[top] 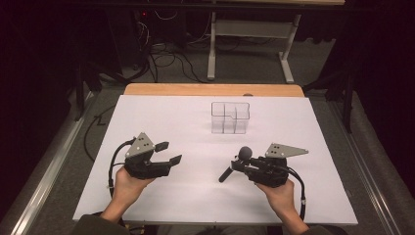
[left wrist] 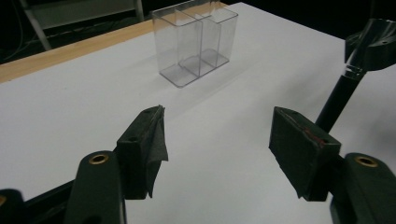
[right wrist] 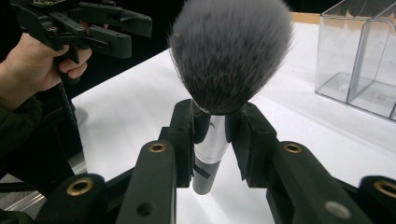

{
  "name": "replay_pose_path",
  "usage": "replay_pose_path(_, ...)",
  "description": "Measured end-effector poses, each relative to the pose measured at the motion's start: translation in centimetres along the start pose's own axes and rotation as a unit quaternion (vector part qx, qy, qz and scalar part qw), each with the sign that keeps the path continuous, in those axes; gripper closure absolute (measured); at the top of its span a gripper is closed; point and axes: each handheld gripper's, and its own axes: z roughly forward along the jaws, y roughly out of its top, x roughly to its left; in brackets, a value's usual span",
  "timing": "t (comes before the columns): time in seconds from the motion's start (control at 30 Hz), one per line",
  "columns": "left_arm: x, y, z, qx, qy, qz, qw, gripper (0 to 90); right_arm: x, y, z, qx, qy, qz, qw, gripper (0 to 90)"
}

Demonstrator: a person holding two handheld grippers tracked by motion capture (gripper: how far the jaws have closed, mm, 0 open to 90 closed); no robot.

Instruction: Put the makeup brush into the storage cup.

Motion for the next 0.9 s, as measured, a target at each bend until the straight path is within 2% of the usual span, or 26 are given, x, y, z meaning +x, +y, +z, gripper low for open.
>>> replay_pose_path(0.27,1.4,-0.6,-0.7,-0.016,0.024,-0.020,0.9994,36.1,0.0,0.0,0.1,0.004,-0.002,-0.006,1.0000,72.4)
replay_pose_path(0.53,2.1,-1.0,-1.0,-0.029,0.048,-0.028,0.9980,36.0,0.1,-0.1,0.1,0.007,-0.005,-0.008,0.9999,72.4)
replay_pose_path(0.9,3.0,-2.0,-0.8,-0.032,0.066,-0.044,0.9963,36.4,0.1,0.0,0.0,0.009,-0.010,-0.009,0.9999,72.3)
